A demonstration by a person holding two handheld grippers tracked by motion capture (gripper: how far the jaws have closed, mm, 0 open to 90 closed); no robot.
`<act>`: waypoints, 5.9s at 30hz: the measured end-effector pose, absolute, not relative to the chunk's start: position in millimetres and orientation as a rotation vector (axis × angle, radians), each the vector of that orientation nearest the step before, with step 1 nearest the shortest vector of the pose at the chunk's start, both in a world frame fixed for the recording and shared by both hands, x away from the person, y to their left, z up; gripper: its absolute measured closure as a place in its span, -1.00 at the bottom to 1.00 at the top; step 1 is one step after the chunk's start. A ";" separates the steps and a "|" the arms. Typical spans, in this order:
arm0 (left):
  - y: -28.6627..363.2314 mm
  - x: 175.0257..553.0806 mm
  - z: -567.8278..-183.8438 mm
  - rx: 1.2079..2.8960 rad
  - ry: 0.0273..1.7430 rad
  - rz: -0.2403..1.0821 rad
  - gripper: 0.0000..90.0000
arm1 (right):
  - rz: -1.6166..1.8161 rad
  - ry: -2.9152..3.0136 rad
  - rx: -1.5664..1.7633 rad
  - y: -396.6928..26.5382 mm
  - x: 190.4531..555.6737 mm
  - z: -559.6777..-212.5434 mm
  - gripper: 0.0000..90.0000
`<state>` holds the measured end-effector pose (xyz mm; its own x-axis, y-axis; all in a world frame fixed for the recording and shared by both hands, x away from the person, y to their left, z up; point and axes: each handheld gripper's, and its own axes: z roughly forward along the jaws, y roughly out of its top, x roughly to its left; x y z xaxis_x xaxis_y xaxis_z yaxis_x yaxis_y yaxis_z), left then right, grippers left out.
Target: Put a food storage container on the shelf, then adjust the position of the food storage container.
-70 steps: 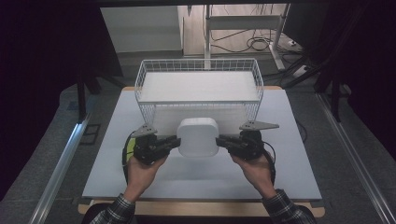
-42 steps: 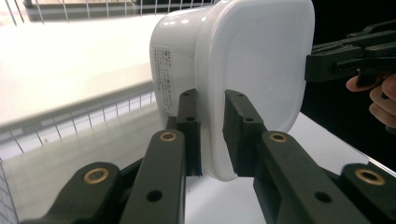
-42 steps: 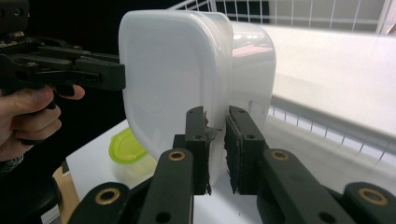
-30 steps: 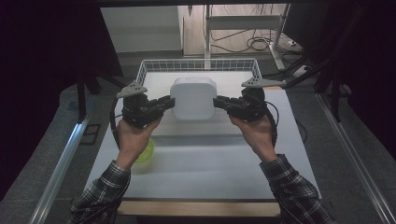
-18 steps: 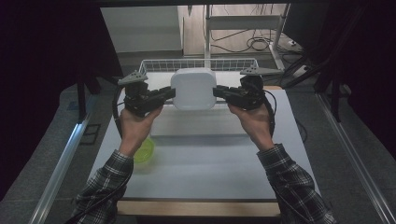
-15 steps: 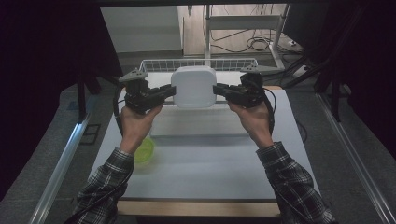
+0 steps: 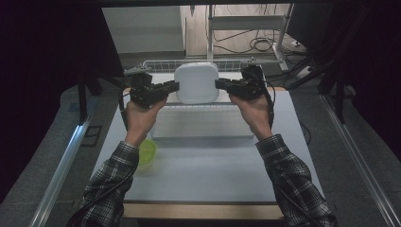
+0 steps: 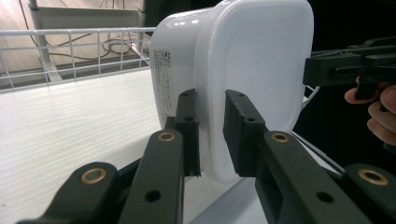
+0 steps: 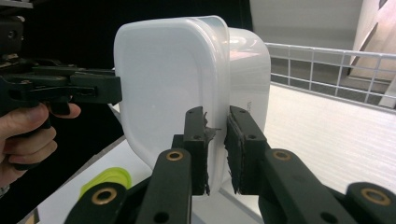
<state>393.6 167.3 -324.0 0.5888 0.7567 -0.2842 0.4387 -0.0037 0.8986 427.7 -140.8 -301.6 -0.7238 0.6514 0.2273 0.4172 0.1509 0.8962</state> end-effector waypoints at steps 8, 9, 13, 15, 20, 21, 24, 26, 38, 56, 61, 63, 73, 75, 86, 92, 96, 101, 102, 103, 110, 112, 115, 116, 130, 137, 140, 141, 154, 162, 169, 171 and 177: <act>165.1 401.6 -324.7 1.623 0.998 0.329 0.56 | 1.608 2.205 1.068 -140.0 435.6 -305.4 0.64; 164.5 401.7 -324.7 1.621 0.997 0.333 0.52 | 1.616 2.202 1.072 -140.4 436.3 -305.9 0.61; 161.8 403.7 -325.5 1.615 0.990 0.348 0.44 | 1.631 2.196 1.073 -140.8 437.6 -306.7 0.55; 161.2 405.0 -326.2 1.610 0.991 0.349 0.38 | 1.635 2.195 1.071 -140.7 438.3 -306.9 0.52; 158.5 408.9 -329.0 1.613 0.995 0.360 0.31 | 1.632 2.191 1.072 -139.1 441.9 -308.2 0.43; 157.8 409.6 -330.1 1.611 0.999 0.363 0.31 | 1.632 2.191 1.072 -139.1 441.9 -308.2 0.43; 156.8 412.7 -333.5 1.614 1.004 0.364 0.31 | 1.596 2.193 1.067 -136.8 443.9 -310.8 0.38; 157.8 414.7 -334.9 1.599 1.005 0.347 0.29 | 1.585 2.195 1.074 -135.6 445.4 -313.2 0.35; 156.1 423.0 -336.4 1.612 1.016 0.366 0.10 | 1.575 2.133 1.121 -133.3 452.5 -315.4 0.25; 152.8 438.2 -331.5 1.632 1.041 0.450 -0.02 | 1.558 2.087 1.125 -129.4 458.0 -314.2 0.30; 154.1 429.4 -326.5 1.614 0.999 0.428 -0.20 | 1.593 2.068 1.057 -133.8 449.2 -311.3 0.14; 153.4 424.7 -324.8 1.626 0.984 0.436 -0.26 | 1.592 2.084 1.049 -135.4 446.1 -311.4 0.08; 151.9 404.6 -332.5 1.706 0.914 0.429 -0.51 | 1.560 2.138 1.006 -141.1 434.2 -321.4 -0.20; 152.7 400.7 -334.8 1.710 0.899 0.423 -0.59 | 1.558 2.148 0.987 -142.5 429.2 -323.7 -0.26; 152.2 370.8 -349.8 1.761 0.842 0.407 -0.80 | 1.518 2.200 0.925 -144.1 409.3 -336.9 -0.43; 149.3 354.4 -361.4 1.787 0.801 0.413 -0.86 | 1.523 2.218 0.895 -148.2 394.3 -345.2 -0.53; 148.7 343.2 -370.0 1.802 0.772 0.438 -0.87 | 1.531 2.238 0.874 -151.2 385.1 -350.6 -0.61; 148.7 329.1 -379.4 1.834 0.722 0.474 -0.85 | 1.526 2.248 0.866 -152.9 373.7 -358.4 -0.73; 148.7 326.6 -381.6 1.835 0.712 0.469 -0.85 | 1.524 2.255 0.861 -153.3 369.0 -362.7 -0.77; 148.8 324.8 -383.4 1.839 0.705 0.463 -0.85 | 1.524 2.255 0.861 -153.3 369.0 -362.7 -0.77; 148.2 308.8 -401.6 1.863 0.679 0.456 -0.85 | 1.457 2.291 0.817 -154.1 354.3 -379.5 -0.85; 148.5 305.2 -405.2 1.861 0.679 0.459 -0.85 | 1.447 2.306 0.806 -155.6 350.3 -383.9 -0.88; 150.1 299.5 -410.9 1.864 0.698 0.458 -0.85 | 1.416 2.314 0.784 -159.2 345.1 -392.9 -0.93; 150.8 297.9 -413.2 1.863 0.701 0.451 -0.85 | 1.407 2.319 0.782 -160.2 344.1 -395.1 -0.94; 157.2 279.8 -442.8 1.845 0.776 0.410 -0.92 | 1.399 2.378 0.850 -177.3 329.5 -434.3 -1.00; 158.2 271.1 -460.3 1.848 0.792 0.406 -0.92 | 1.364 2.379 0.852 -181.1 319.5 -446.6 -1.00; 157.7 267.5 -468.6 1.854 0.792 0.410 -0.92 | 1.356 2.375 0.855 -184.0 314.2 -451.2 -1.00; 157.1 266.4 -471.5 1.857 0.791 0.409 -0.92 | 1.354 2.374 0.856 -184.7 313.1 -452.2 -1.00; 143.2 248.2 -500.6 1.939 0.775 0.428 -0.93 | 1.276 2.406 0.878 -193.3 298.4 -480.2 -1.00; 136.4 247.5 -512.0 2.016 0.760 0.431 -0.94 | 1.238 2.436 0.897 -198.7 296.0 -493.7 -1.00; 135.9 251.5 -511.2 2.033 0.798 0.401 -0.94 | 1.213 2.454 0.901 -199.2 297.5 -498.6 -1.00; 138.2 252.7 -508.2 2.030 0.799 0.400 -0.95 | 1.205 2.455 0.902 -198.5 298.1 -499.7 -0.99; 149.7 252.5 -496.0 2.005 0.809 0.437 -0.78 | 1.189 2.465 0.901 -198.0 299.8 -502.7 -0.98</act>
